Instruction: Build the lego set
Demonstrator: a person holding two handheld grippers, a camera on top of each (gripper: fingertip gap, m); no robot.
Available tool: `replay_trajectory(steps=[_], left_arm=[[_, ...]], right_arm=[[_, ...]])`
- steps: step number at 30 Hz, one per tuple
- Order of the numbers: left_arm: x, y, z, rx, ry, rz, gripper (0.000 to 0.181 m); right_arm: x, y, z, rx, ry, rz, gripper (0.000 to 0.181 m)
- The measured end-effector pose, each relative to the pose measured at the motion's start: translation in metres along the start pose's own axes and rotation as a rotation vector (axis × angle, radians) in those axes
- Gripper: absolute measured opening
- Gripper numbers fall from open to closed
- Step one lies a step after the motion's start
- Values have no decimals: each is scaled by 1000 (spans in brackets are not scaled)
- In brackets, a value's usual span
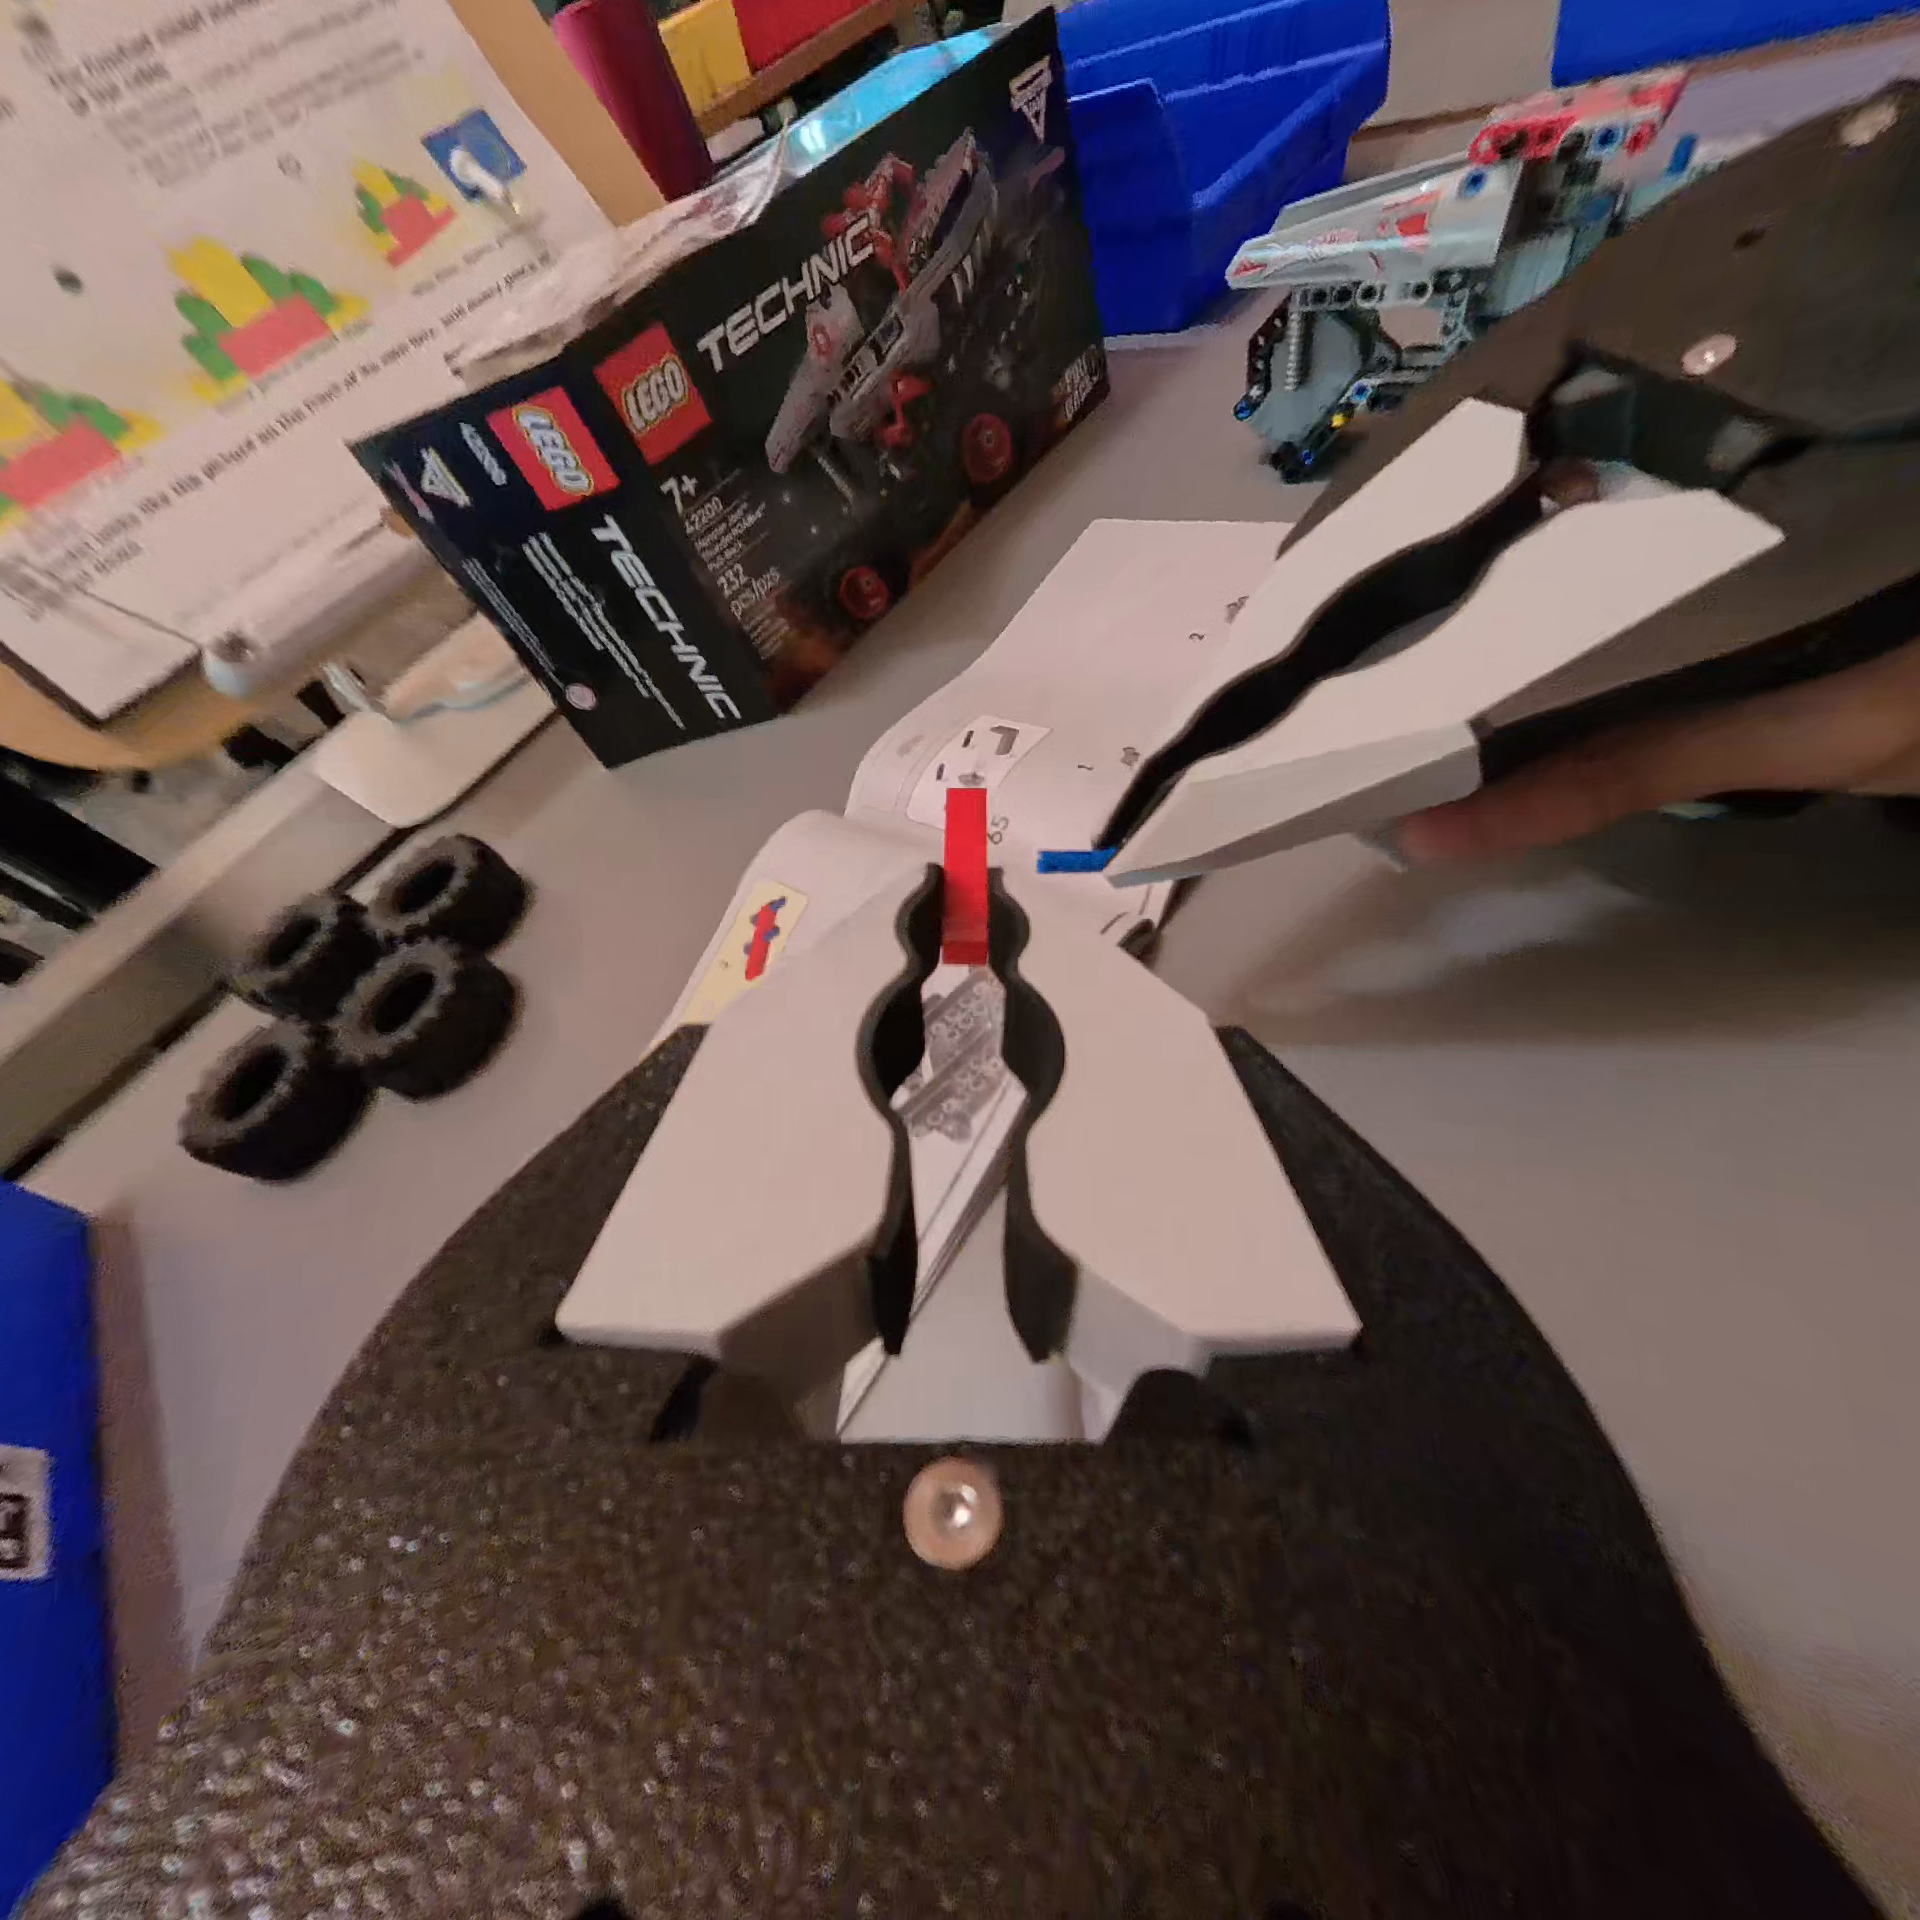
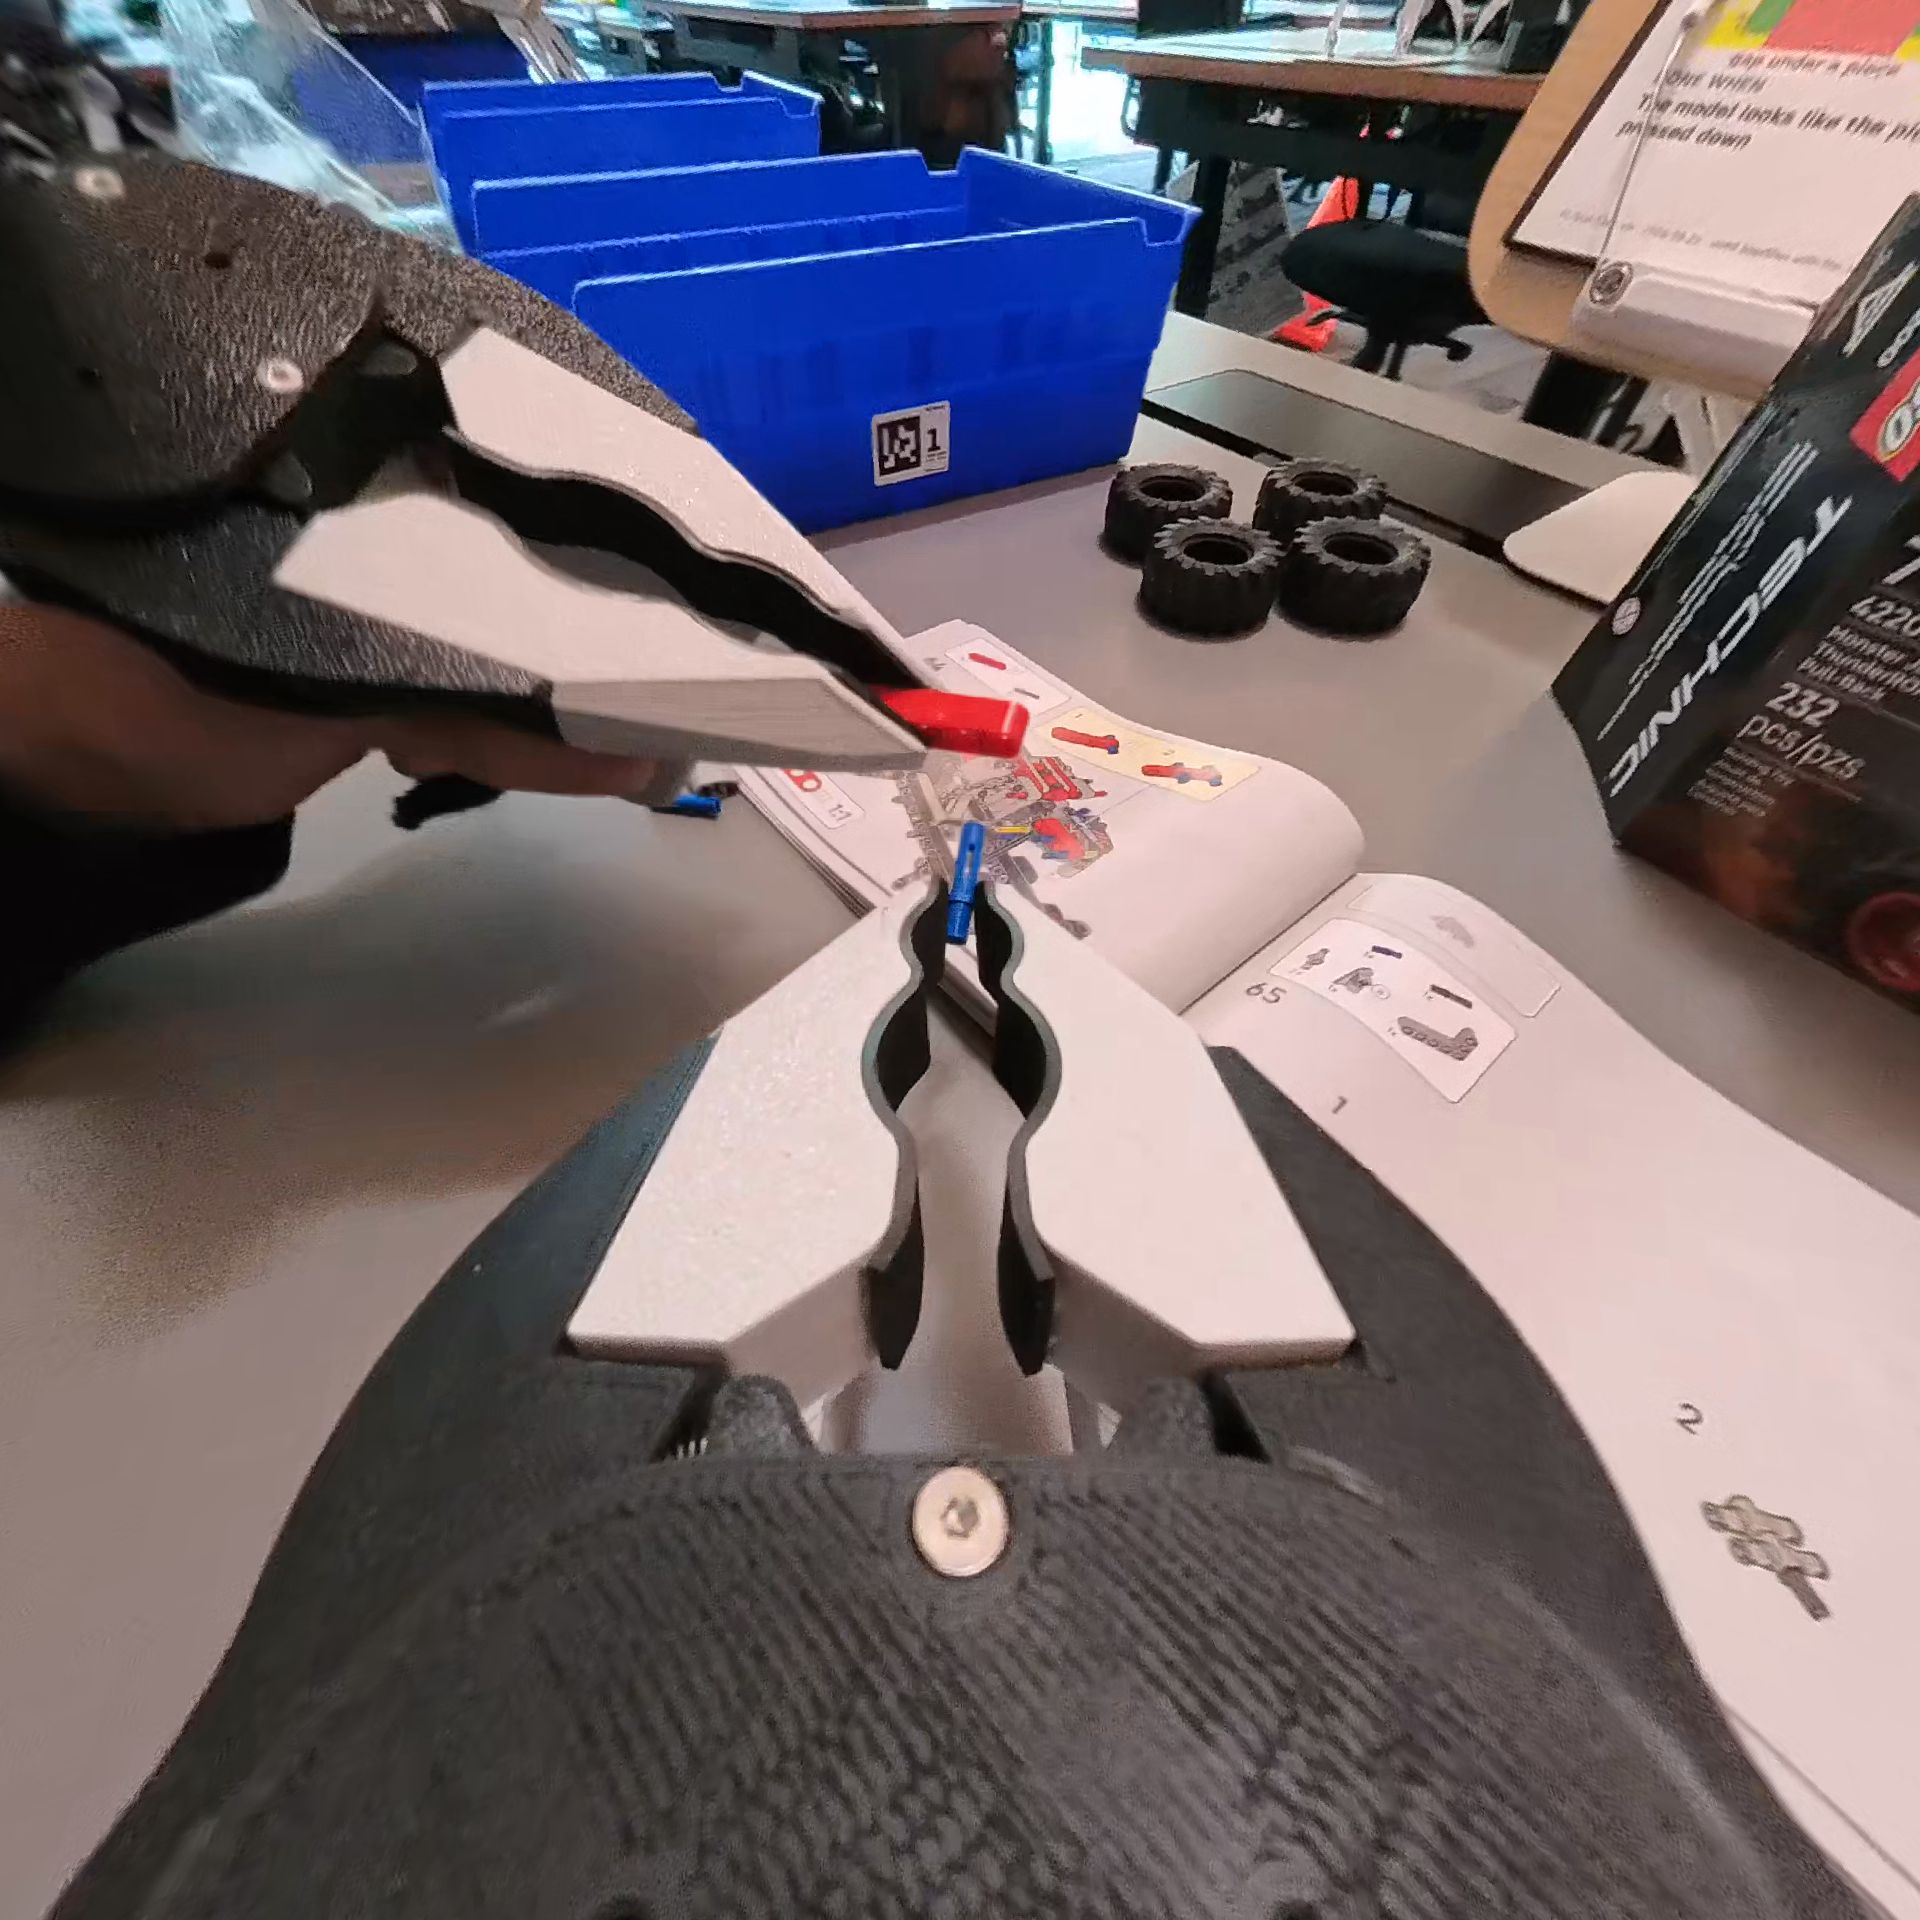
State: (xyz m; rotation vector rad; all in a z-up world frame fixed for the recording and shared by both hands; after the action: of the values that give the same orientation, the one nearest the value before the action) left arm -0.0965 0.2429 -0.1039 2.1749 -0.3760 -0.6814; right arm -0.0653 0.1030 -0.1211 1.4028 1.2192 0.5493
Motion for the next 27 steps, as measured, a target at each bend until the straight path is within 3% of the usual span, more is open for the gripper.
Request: replay_trajectory(steps=[1,5,14,24,27], left_arm=[[1,1,3,32,9,0,5],[3,0,5,94,28,-22,5],[5,-3,6,40,-41,5,5],[6,3,14,295,64,-51,5],[6,2,14,300,51,-54,6]], right_arm=[[0,0,0,15,9,4,4],[-3,1,2,41,18,24,3],[-4,2,5,54,-4,37,3],[-2,1,2,24,-44,37,3],[-1,0,1,-5,-77,24,3]])
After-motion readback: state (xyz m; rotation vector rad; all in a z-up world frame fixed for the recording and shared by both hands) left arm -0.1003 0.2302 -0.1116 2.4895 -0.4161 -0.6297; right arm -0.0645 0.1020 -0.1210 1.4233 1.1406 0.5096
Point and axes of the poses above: each gripper's, where its closed fingertips meet, x out along the fingers, y out of its top, z = x × y across the jaws, the point moved 9 cm from there along -x, back along the fingers, and after that the axes turned 15 degrees about x, right-handed, at the moved point
